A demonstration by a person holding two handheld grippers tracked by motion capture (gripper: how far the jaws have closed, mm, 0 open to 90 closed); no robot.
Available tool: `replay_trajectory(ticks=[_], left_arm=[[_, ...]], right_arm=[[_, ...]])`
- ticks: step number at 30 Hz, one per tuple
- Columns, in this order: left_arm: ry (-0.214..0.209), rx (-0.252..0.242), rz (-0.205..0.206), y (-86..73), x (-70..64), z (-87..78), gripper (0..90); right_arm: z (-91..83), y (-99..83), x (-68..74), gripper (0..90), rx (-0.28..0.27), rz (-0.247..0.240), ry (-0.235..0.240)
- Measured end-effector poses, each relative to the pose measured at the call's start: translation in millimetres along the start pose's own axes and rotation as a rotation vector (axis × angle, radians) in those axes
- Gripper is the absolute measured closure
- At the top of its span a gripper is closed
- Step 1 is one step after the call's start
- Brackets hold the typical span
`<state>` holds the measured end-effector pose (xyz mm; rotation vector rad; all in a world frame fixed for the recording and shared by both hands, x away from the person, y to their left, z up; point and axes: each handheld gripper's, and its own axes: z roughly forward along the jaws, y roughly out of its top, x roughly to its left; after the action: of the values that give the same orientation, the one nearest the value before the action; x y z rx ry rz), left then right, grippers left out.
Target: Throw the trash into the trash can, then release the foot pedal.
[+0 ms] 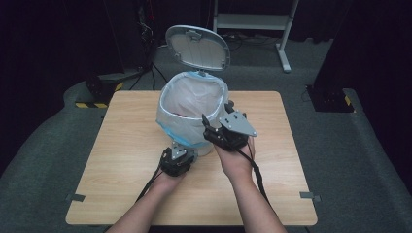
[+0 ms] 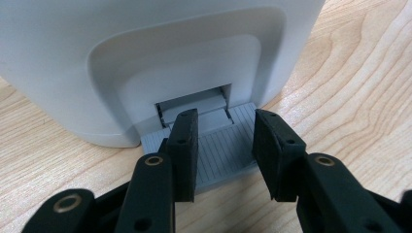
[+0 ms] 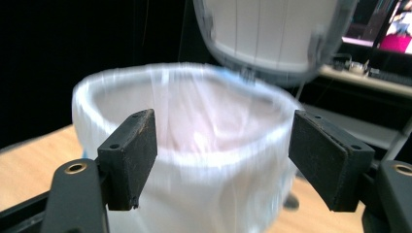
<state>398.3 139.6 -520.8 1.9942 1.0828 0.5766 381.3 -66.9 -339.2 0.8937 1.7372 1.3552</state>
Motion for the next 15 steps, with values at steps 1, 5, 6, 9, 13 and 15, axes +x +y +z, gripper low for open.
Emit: replay_trajectory(ticks=[1, 5, 6, 9, 13, 15], left_arm=[[0.0, 0.0, 0.0, 0.0, 0.0, 0.0, 61.7], [-0.004, -0.001, -0.002, -0.1, 0.2, 0.2, 61.6], [-0.003, -0.002, -0.002, -0.1, 0.1, 0.3, 61.6], [0.0, 0.0, -0.002, -0.2, -0.3, -0.1, 61.6], [-0.004, 0.001, -0.002, 0.0, 0.3, 0.1, 61.7], [-0.003, -0.002, -0.002, -0.1, 0.1, 0.2, 61.7]], right_arm=[[-1.7, -5.5, -0.5, 26.0, 0.009, 0.004, 0.002], [-10.6, -38.8, -4.7, 25.9, 0.064, 0.009, 0.002], [-12.6, -48.1, -5.5, 26.0, 0.08, 0.011, -0.001], [-16.6, -69.9, -8.3, 26.1, 0.114, 0.009, -0.007], [-26.1, -113.0, -21.2, 26.0, 0.208, 0.04, -0.028], [-30.1, -130.0, -27.7, 26.1, 0.248, 0.04, -0.041]])
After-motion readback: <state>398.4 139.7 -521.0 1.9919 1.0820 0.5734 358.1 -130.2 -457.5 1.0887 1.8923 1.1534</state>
